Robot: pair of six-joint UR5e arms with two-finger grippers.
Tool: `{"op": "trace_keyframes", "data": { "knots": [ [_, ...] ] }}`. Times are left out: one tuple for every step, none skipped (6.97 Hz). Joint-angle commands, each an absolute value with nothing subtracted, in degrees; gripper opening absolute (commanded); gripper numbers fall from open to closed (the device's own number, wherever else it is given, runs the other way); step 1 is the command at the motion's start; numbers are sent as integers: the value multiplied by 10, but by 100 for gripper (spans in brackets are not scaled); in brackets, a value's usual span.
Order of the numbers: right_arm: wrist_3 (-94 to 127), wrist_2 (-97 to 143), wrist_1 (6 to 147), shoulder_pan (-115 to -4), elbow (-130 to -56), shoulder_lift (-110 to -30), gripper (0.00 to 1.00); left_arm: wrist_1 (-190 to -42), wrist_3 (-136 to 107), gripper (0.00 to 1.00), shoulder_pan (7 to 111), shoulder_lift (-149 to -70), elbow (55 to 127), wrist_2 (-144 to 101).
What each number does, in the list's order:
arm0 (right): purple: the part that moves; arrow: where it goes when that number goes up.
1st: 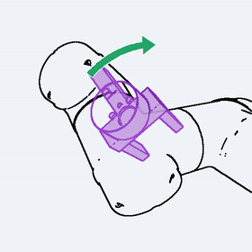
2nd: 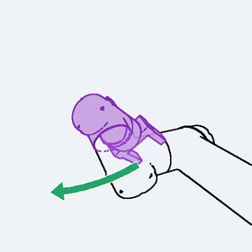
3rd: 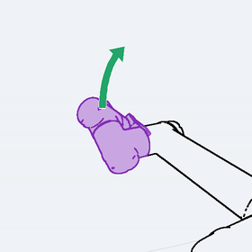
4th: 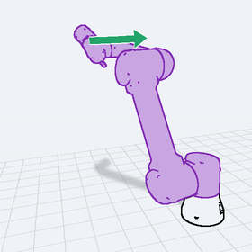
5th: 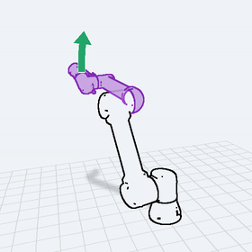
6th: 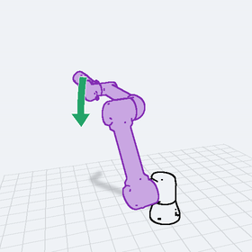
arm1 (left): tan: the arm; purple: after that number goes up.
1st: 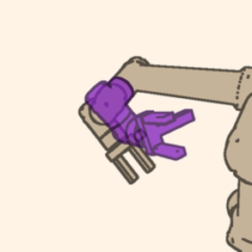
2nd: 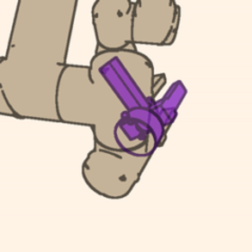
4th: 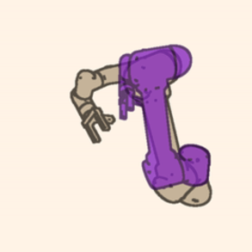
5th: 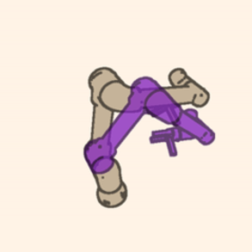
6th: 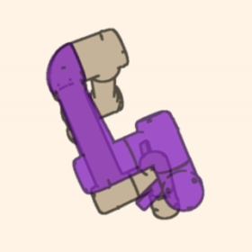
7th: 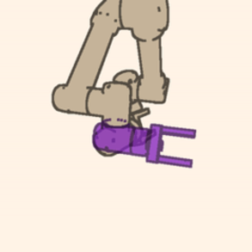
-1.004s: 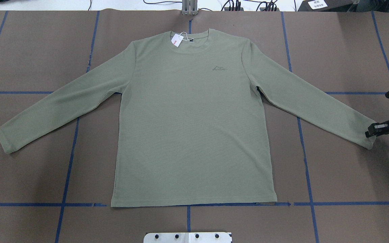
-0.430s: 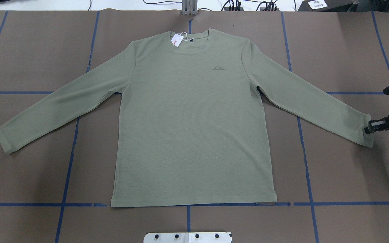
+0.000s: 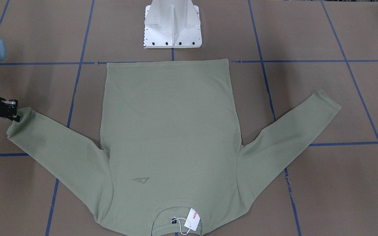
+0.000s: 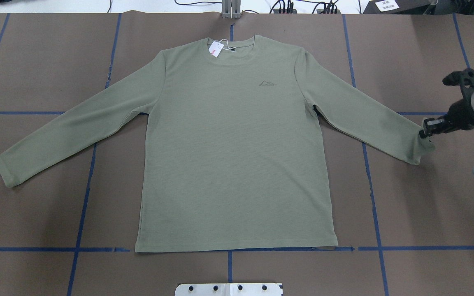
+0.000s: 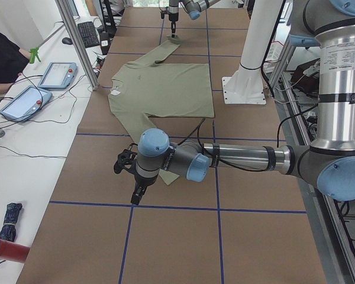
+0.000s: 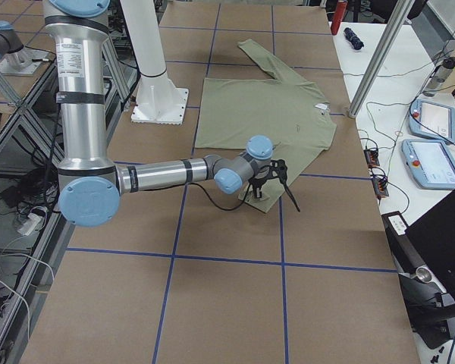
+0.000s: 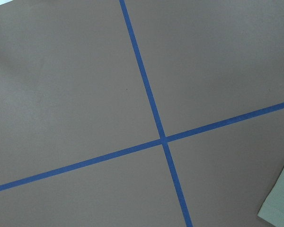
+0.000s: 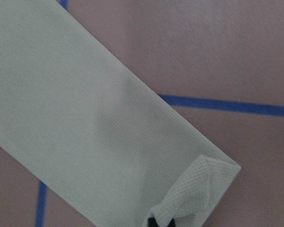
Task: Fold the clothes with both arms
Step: 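Lift the grasped sleeve and carry it across the shirt toward the other sleeve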
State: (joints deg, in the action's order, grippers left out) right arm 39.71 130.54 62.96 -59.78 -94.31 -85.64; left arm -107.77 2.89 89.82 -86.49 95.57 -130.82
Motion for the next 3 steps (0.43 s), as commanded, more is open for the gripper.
{"op": "trace_keyframes", "data": {
  "knots": [
    [398, 1303, 775, -594, -945, -714, 0, -1076, 28, 100, 898, -869, 957, -1309],
    [398, 1299, 866, -586, -935, -629, 0, -1076, 29, 100, 898, -869, 956, -1309],
    [398, 1299, 907, -585, -910, -564, 0, -1076, 29, 100, 899, -867, 956, -1326]
  ]
}}
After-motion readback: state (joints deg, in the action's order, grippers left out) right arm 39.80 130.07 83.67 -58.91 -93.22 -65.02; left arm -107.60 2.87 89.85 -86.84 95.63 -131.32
